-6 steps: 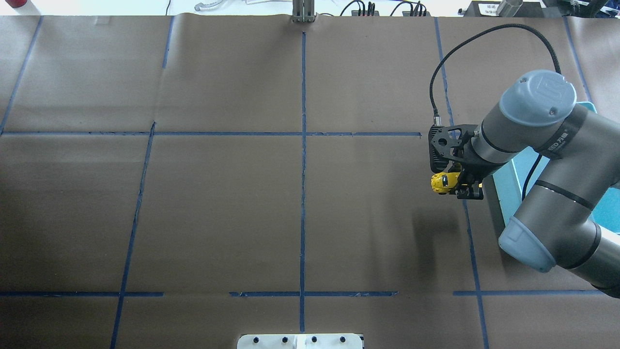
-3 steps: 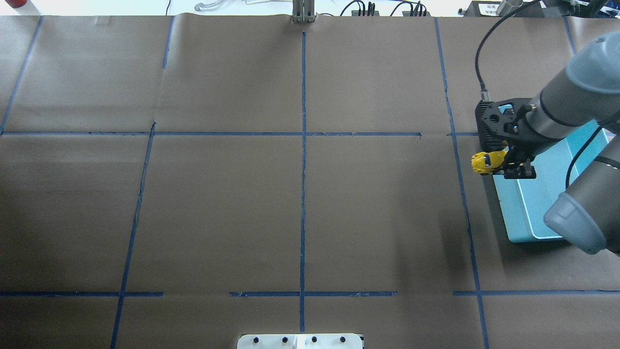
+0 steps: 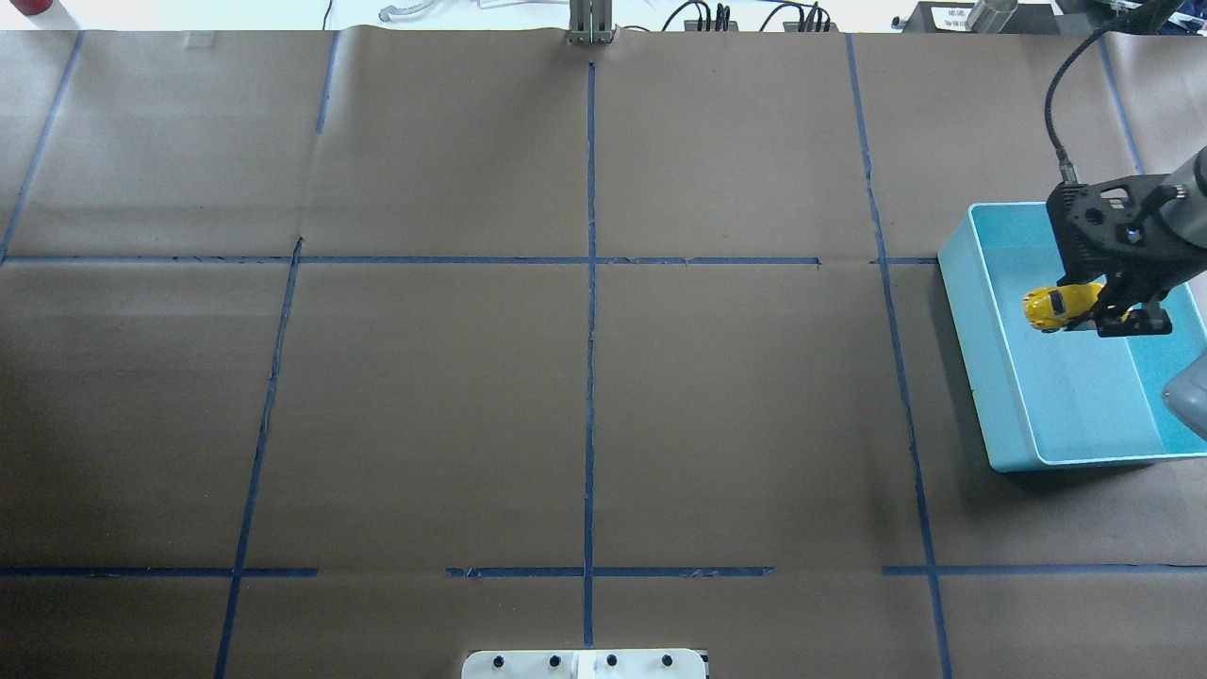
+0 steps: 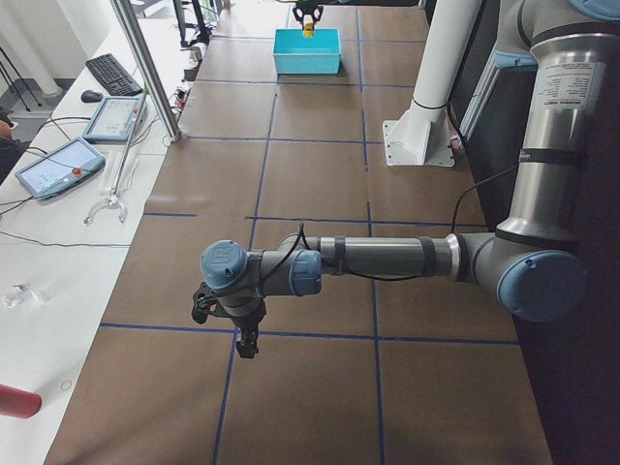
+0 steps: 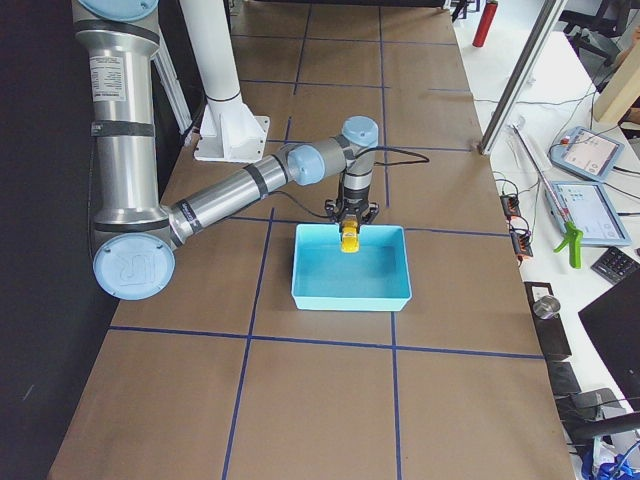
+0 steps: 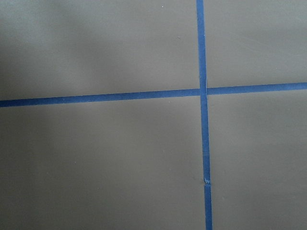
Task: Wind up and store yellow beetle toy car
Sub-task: 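Carry the car over the blue bin with the right gripper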
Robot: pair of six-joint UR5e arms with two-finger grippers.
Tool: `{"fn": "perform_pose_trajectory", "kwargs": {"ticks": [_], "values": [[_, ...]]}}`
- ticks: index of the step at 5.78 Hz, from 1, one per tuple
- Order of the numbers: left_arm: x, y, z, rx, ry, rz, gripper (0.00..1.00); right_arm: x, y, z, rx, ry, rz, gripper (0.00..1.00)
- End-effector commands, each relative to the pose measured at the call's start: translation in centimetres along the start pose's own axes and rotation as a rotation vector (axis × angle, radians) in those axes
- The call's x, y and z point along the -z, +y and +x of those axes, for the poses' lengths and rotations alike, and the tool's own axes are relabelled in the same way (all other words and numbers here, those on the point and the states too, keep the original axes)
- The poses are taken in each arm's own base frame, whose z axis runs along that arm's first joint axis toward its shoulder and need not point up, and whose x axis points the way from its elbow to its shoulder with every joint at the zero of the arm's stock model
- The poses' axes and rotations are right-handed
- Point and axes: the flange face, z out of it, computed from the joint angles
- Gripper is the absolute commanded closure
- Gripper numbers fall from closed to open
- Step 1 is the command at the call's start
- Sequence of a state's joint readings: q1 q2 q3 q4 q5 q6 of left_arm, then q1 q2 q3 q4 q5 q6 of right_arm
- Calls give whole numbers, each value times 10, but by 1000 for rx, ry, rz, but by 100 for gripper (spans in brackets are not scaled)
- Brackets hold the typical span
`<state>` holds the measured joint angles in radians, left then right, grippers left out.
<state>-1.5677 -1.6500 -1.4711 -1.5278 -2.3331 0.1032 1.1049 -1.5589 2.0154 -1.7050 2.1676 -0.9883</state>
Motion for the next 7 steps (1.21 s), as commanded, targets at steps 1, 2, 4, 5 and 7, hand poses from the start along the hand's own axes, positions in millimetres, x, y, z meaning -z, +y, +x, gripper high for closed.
{"fn": "perform_pose_trajectory", "kwargs": {"ticks": [1, 2, 4, 5, 7], "values": [[0, 0, 0, -1, -1, 0, 0, -33, 23, 12, -11, -18, -7, 100], [0, 0, 0, -3, 0, 0, 0, -60, 35, 21, -44, 18, 36, 100], [0, 0, 0, -4, 0, 0, 0, -92, 28, -1, -36, 5, 48, 100], [0, 0, 0, -5, 0, 0, 0, -102, 24, -6, -34, -14, 41, 100], [0, 1, 0, -3, 0, -1, 0, -126, 31, -6, -27, -32, 34, 100]]}}
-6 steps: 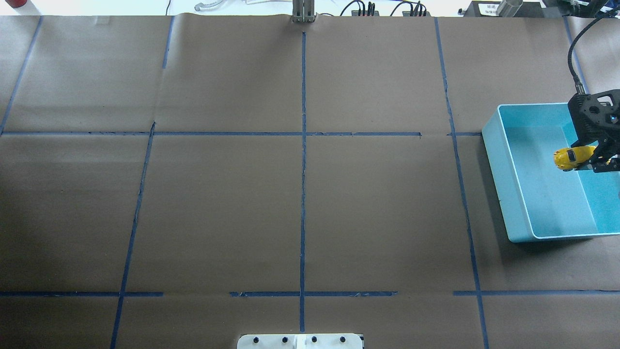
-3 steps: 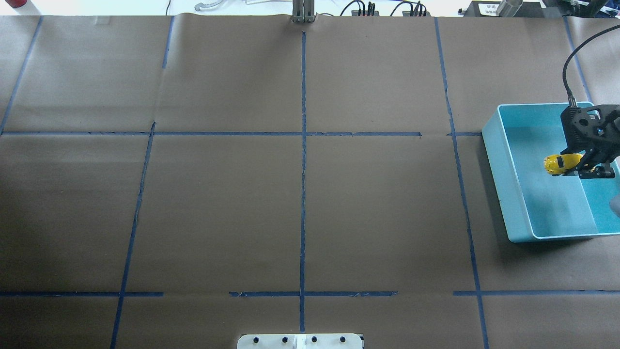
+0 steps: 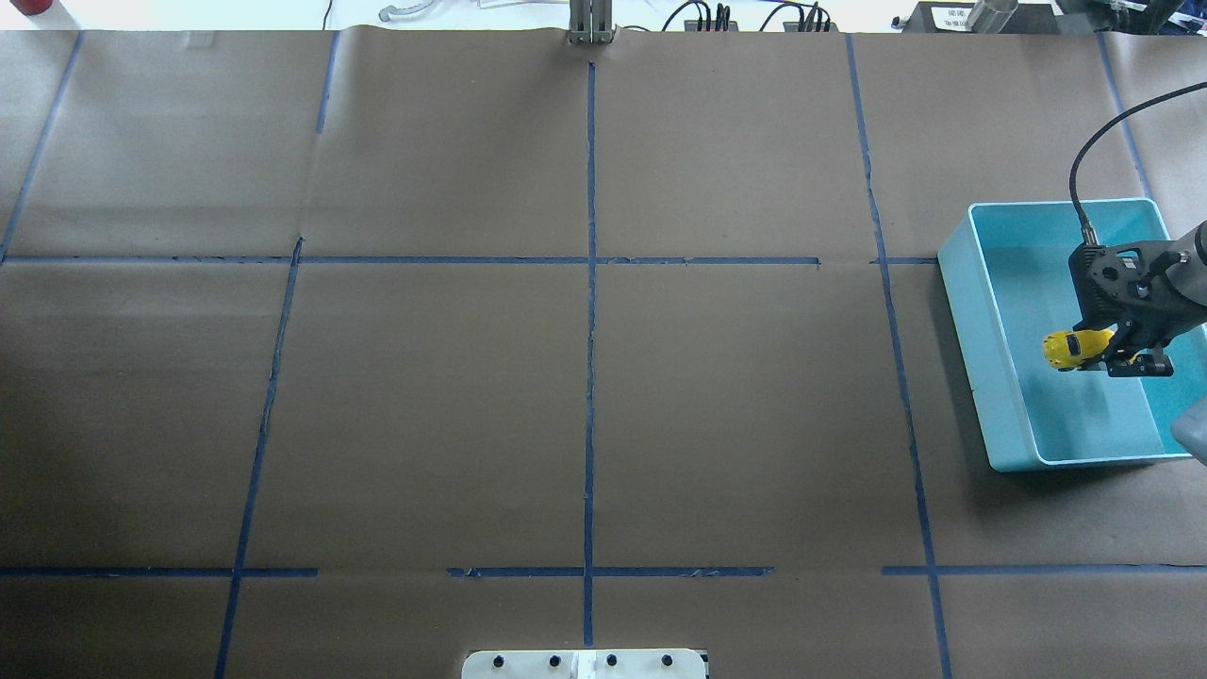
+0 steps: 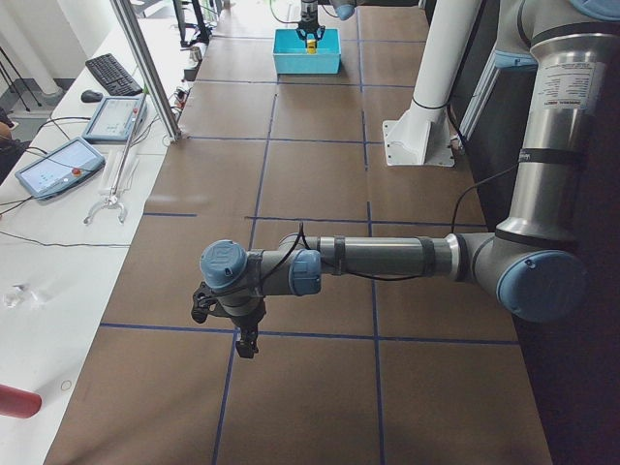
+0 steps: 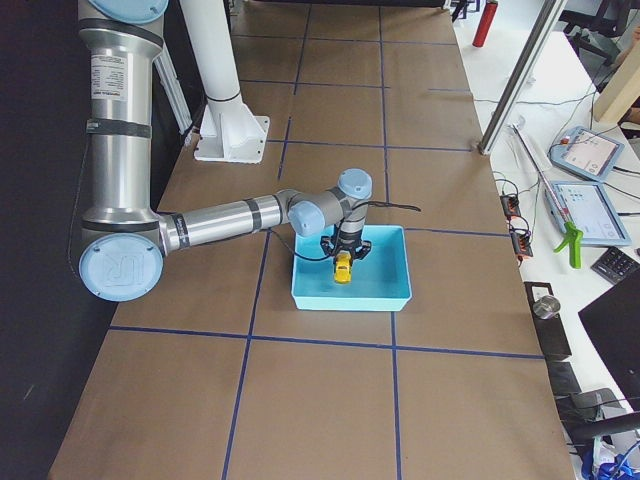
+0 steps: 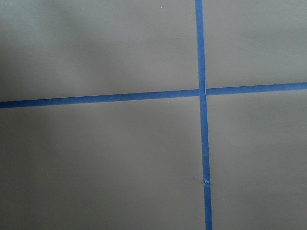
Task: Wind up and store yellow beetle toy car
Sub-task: 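Lower the car into the bin and open the right gripper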
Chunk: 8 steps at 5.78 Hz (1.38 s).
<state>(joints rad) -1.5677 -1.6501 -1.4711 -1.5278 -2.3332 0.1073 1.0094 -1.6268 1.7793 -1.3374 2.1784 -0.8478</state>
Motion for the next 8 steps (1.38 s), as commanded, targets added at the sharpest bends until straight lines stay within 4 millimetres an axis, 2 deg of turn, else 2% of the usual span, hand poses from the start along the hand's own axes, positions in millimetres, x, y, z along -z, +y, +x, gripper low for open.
{"fn": "perform_pose_trajectory", "kwargs": {"ticks": [1, 3, 4, 5, 6, 8], "values": [[0, 0, 0, 0, -2, 0, 0, -29, 9, 3, 6, 5, 20, 99], [0, 0, 0, 0, 0, 0, 0, -35, -8, 1, 4, -5, 29, 98], [0, 0, 0, 0, 0, 0, 0, -33, -14, 4, 10, -1, 37, 92], [0, 0, 0, 0, 0, 0, 0, -33, -14, 4, 9, -3, 37, 25], [0, 0, 0, 1, 0, -1, 0, -33, -14, 4, 16, -4, 40, 0], [0, 0, 0, 1, 0, -1, 0, -25, -18, 4, 21, 4, 50, 0]]}}
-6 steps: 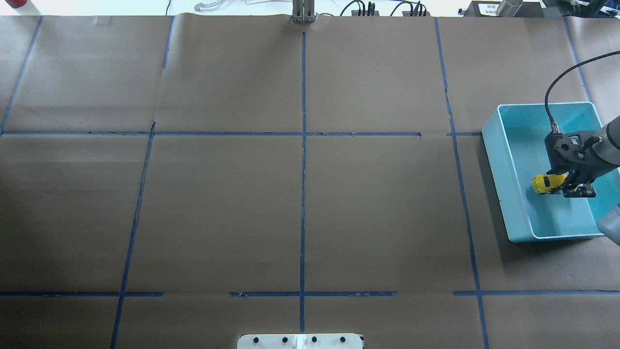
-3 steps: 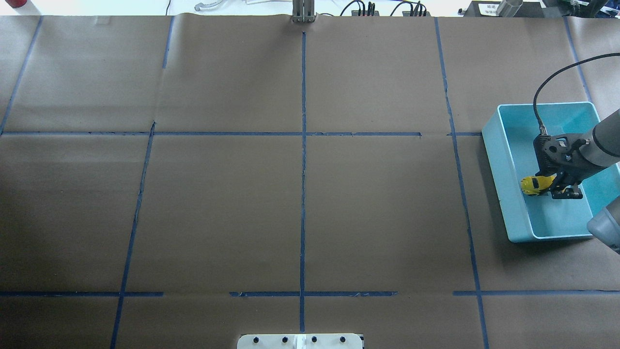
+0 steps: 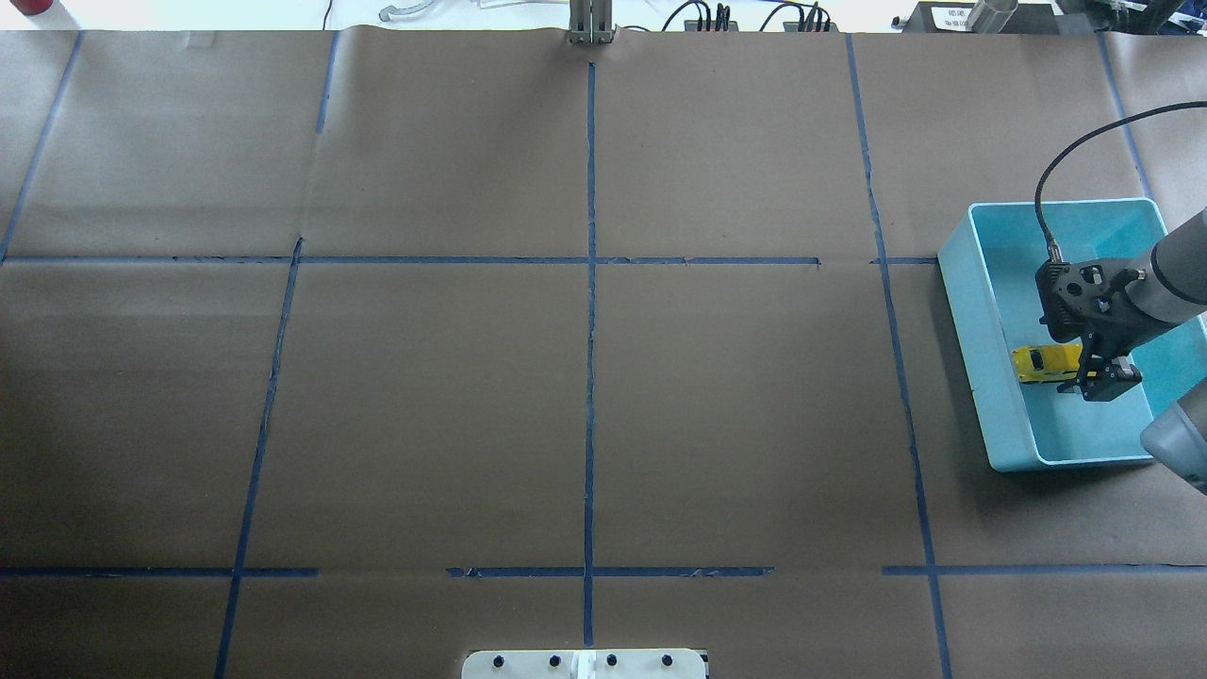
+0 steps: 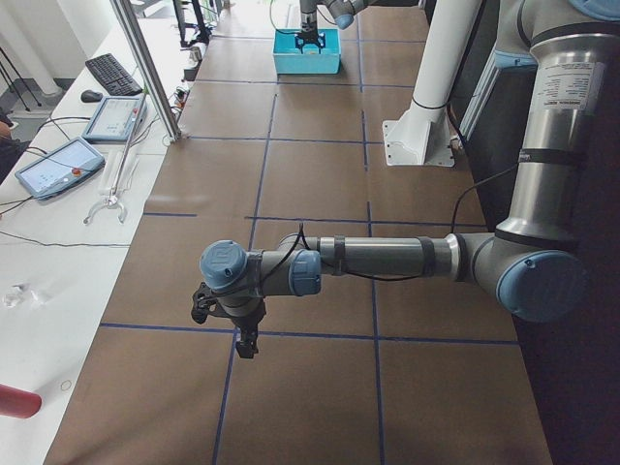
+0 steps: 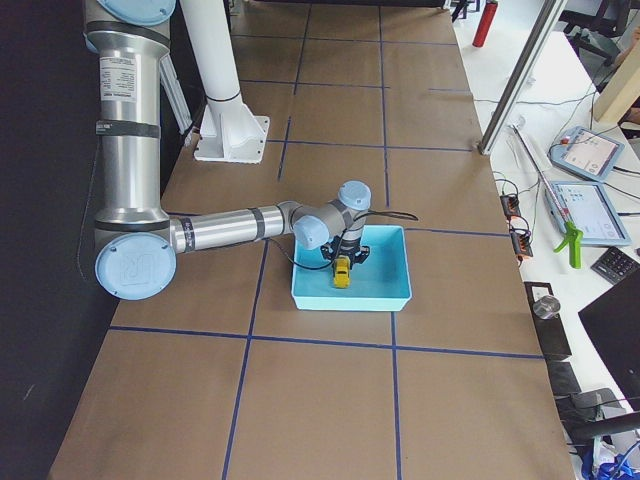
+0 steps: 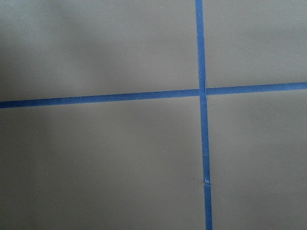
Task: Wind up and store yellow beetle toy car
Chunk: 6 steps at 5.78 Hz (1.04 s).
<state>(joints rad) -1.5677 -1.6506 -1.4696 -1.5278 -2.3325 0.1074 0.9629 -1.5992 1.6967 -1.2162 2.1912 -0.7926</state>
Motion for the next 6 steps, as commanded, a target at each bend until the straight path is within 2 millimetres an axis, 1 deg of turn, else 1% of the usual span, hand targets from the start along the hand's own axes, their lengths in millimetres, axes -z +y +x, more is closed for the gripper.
{"fn": "perform_pose_trajectory", "kwargs": {"ticks": [1, 2, 3, 4, 5, 6], "values": [[0, 0, 0, -1, 1, 1, 0, 33, -6, 2, -31, -9, 47, 0], [0, 1, 0, 2, 1, 0, 0, 73, -6, 3, -86, -3, 49, 0], [0, 1, 0, 3, 1, 0, 0, 110, 3, 2, -180, -3, 18, 0], [0, 1, 0, 3, 1, 0, 0, 137, 39, 8, -310, -4, -2, 0], [0, 1, 0, 5, 1, 0, 0, 161, 77, 11, -501, 33, 8, 0], [0, 1, 0, 3, 1, 0, 0, 167, 116, 0, -807, 37, 18, 0]]}}
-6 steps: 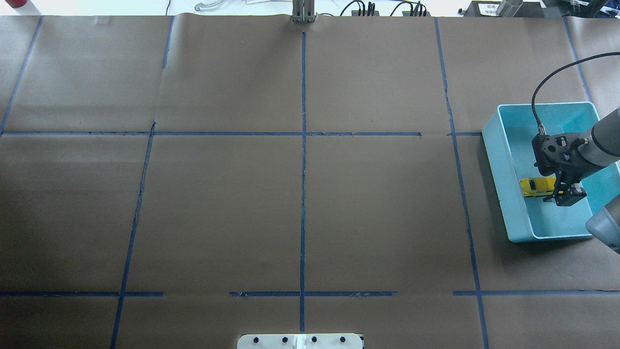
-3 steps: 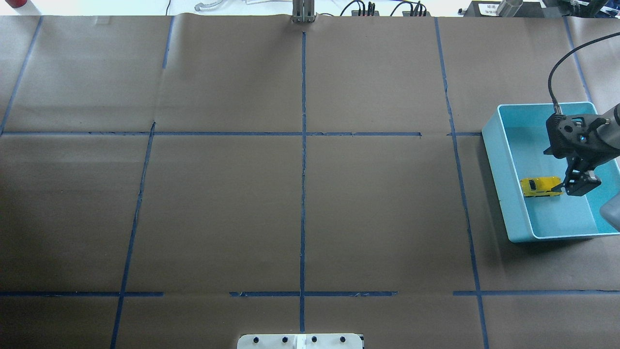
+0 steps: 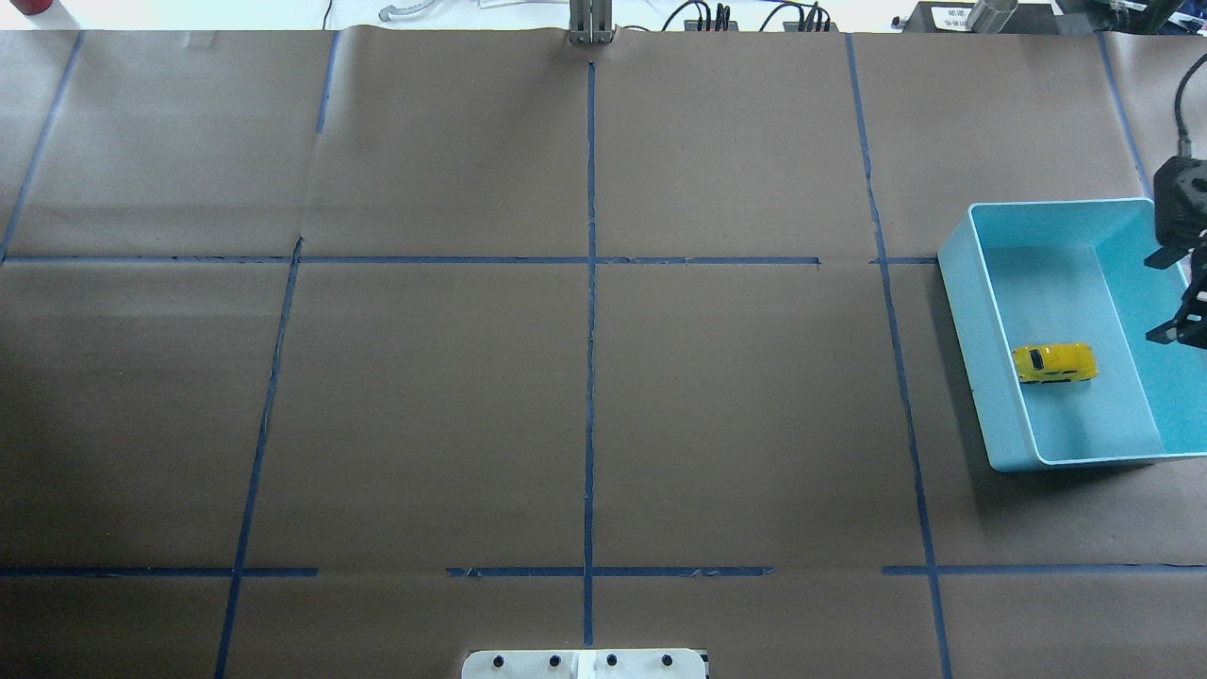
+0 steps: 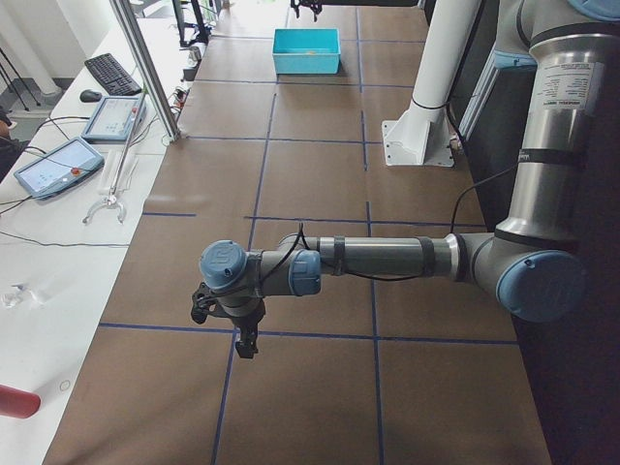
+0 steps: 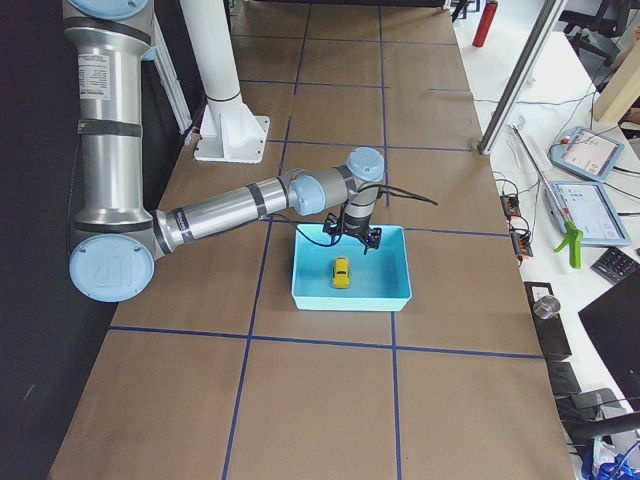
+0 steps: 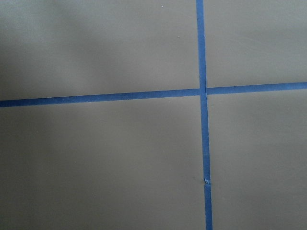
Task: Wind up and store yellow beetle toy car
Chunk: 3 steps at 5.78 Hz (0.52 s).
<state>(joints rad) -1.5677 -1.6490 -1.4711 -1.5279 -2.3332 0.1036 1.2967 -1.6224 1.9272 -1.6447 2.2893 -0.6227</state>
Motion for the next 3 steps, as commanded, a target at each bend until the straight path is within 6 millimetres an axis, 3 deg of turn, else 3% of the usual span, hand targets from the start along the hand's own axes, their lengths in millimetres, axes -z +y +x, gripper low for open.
{"fn": "perform_pose_trajectory", "kwargs": {"ticks": [1, 2, 3], "values": [[0, 0, 0, -1, 0, 0, 0, 16, 63, 29, -466, 20, 16, 0], [0, 0, 0, -2, 0, 0, 0, 15, 81, 40, -550, 27, 9, 0], [0, 0, 0, -4, 0, 0, 0, 15, 113, 58, -850, 32, 13, 0]]}}
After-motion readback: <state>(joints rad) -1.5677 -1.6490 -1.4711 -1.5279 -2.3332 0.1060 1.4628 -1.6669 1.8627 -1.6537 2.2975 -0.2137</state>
